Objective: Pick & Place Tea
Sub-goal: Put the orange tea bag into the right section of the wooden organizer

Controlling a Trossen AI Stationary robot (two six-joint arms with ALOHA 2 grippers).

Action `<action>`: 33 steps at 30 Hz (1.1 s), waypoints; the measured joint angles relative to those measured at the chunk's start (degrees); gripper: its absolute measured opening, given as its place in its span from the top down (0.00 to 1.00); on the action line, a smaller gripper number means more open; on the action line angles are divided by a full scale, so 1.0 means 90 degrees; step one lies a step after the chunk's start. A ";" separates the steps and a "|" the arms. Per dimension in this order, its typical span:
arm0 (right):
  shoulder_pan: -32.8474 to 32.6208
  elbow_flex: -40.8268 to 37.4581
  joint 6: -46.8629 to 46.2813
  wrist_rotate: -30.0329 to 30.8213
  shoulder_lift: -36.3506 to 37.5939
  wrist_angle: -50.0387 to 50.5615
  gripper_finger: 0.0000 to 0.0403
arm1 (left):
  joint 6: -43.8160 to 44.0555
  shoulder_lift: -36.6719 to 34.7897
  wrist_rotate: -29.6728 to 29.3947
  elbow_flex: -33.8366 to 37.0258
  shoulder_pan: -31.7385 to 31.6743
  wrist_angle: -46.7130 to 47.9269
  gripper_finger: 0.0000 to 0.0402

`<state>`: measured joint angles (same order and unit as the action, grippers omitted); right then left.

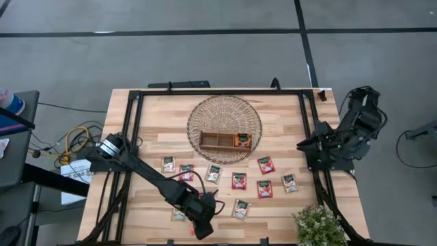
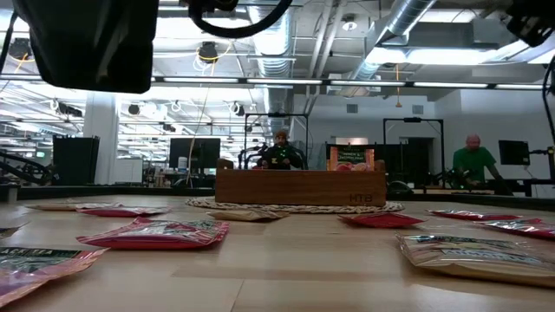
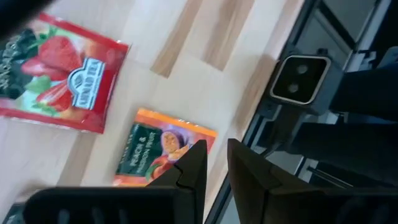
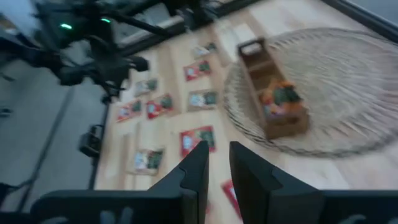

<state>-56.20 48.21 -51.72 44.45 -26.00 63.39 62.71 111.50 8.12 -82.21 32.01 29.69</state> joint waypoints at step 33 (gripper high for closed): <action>0.3561 -0.1854 0.3725 -0.2197 0.0466 -0.3328 0.86 | 0.0493 -0.0007 0.0769 0.0002 -0.0194 0.0372 0.86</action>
<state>-24.15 31.53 -18.19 24.68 -21.80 33.44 67.15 111.44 15.04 -82.19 30.27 33.03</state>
